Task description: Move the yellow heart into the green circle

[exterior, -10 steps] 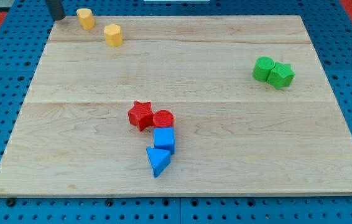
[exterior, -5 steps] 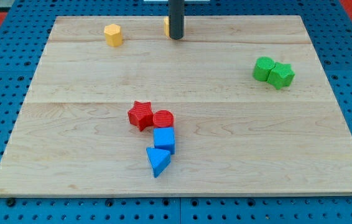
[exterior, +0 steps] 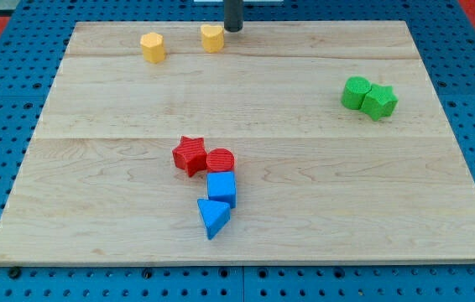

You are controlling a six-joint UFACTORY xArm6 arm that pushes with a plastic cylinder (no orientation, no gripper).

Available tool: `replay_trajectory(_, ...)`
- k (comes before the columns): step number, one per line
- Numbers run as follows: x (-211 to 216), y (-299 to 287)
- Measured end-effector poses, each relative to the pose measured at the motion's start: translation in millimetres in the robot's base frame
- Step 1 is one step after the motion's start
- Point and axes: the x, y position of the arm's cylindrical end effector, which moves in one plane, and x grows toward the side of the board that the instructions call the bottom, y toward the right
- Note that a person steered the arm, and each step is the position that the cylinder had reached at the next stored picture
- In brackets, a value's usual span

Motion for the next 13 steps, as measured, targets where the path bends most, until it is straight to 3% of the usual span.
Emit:
replay_trajectory(1,10,-22)
replay_trajectory(2,65,-21)
replay_trajectory(3,69,18)
replay_trajectory(4,25,18)
replay_trajectory(6,54,-68)
replay_trajectory(8,81,-81)
replay_trajectory(9,93,-50)
replay_trajectory(10,95,46)
replay_trajectory(11,99,46)
replay_trajectory(13,82,-53)
